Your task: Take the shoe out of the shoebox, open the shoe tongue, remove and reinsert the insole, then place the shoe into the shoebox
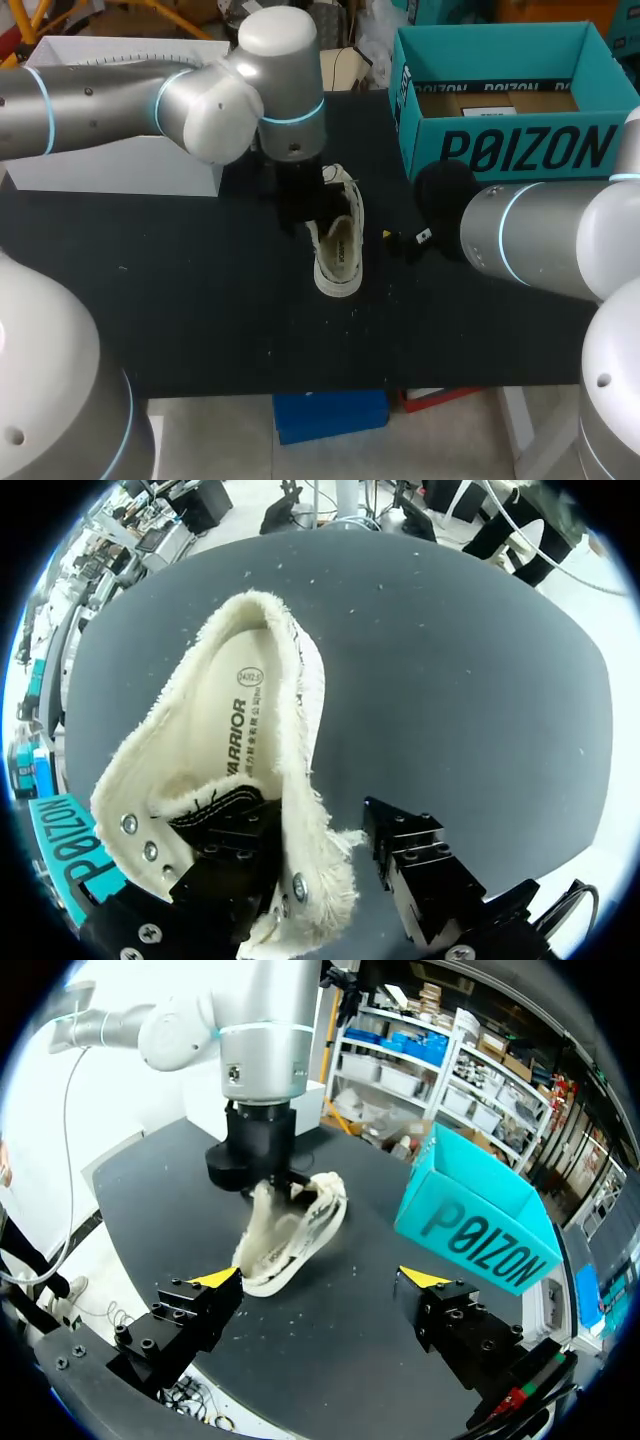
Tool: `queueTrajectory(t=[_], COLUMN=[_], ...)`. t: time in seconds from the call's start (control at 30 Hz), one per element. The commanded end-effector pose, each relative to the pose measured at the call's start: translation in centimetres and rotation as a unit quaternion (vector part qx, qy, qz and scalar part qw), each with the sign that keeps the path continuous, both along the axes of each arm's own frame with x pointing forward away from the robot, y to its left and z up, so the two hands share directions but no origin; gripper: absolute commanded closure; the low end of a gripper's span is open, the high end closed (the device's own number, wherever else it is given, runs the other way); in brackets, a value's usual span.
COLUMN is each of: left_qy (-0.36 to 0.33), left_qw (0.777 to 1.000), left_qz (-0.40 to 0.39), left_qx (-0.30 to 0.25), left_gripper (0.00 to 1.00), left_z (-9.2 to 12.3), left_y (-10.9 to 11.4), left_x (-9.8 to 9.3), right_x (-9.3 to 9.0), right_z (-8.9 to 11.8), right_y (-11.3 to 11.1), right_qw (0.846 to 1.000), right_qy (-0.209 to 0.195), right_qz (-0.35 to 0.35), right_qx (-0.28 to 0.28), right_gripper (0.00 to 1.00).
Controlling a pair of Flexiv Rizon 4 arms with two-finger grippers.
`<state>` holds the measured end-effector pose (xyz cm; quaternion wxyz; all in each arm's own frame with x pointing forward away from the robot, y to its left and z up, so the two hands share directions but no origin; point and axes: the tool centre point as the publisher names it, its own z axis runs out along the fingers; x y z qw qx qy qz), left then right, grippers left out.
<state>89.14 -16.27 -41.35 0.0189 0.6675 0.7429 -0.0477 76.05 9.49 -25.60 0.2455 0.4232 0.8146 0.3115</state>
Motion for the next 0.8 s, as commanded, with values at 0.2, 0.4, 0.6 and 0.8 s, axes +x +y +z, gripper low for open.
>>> queueTrajectory(t=[0.2, 0.4, 0.6, 0.8], left_qy=[-0.021, -0.051, -0.062, -0.080], left_qw=[1.000, 0.998, 0.998, 0.996], left_qz=[0.009, 0.027, 0.015, 0.031], left_qx=[0.013, 0.026, 0.019, 0.014], left_gripper=[0.73, 1.00, 1.00, 1.00], left_z=[-1.2, -1.1, 2.8, 8.1], left_y=[-0.6, -0.8, -0.7, 0.1], left_x=[0.5, 1.1, 0.7, 0.2], right_x=[0.0, 0.0, 0.0, 0.0], right_z=[-0.1, -0.1, -0.1, -0.1], right_y=[0.0, 0.0, 0.0, 0.0], right_qw=[1.000, 1.000, 1.000, 1.000], right_qy=[0.000, 0.000, 0.000, 0.000], right_qz=[0.000, 0.000, 0.000, 0.000], right_qx=[0.001, 0.001, 0.001, 0.001], right_gripper=[0.00, 0.00, 0.00, 0.00])
